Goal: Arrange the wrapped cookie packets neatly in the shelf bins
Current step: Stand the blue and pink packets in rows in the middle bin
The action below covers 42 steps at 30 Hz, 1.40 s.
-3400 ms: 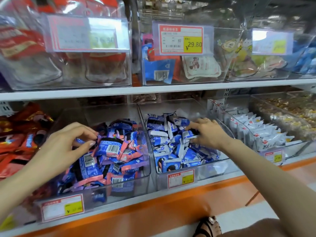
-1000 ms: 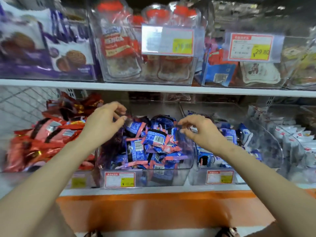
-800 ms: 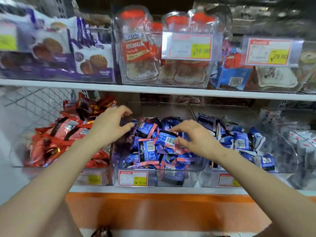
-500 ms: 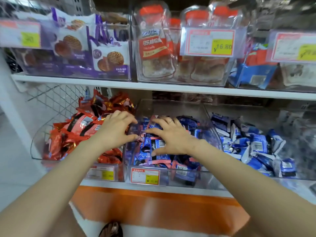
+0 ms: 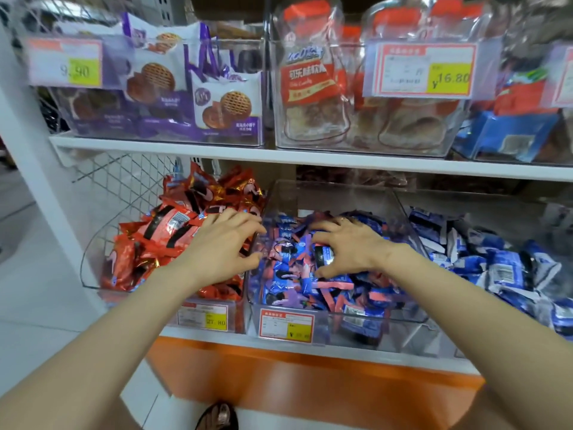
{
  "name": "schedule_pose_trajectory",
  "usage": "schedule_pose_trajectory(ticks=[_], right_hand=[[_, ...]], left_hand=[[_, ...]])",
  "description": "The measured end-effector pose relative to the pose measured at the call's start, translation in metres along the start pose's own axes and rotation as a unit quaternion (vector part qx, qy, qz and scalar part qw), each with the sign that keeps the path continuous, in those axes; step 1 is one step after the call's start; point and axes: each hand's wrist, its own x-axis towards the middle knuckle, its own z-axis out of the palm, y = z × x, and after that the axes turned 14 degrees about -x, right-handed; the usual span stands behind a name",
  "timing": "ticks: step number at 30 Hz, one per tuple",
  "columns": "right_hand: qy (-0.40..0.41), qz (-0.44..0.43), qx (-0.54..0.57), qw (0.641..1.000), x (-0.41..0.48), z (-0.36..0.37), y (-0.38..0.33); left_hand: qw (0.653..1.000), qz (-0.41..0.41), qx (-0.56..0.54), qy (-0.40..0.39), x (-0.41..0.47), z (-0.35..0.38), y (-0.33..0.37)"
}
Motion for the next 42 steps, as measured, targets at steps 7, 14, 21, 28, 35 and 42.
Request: schedule_pose_trajectory(ticks=[7, 14, 21, 28, 35, 42], right_hand=[[0.044, 0.099, 0.058, 0.992, -0.029, -0.004, 0.041], [0.051, 0.059, 0.038, 0.996, -0.025, 0.012, 0.027], [0.049, 0.127, -0.022, 0.99, -0.027, 0.009, 0.037], [0.028, 0.087, -0.052, 0.994, -0.022, 0.017, 0.016], [0.084, -0.121, -0.061, 0.987, -0.012, 0.012, -0.02], [0.065, -0.099, -0.079, 0.99, -0.007, 0.012, -0.002]], left_hand=[[1.0, -0.001, 0.018, -0.011, 0.006, -0.002, 0.006], [1.0, 0.003, -0.01, -0.012, 0.01, -0.001, 0.013], [1.0, 0.018, -0.006, -0.011, 0.009, -0.001, 0.015], [1.0, -0.009, -0.011, -0.02, 0.006, -0.001, 0.007], [1.0, -0.008, -0.014, -0.017, 0.003, -0.001, 0.007], [1.0, -0.008, -0.024, -0.019, 0.0, -0.003, 0.004]])
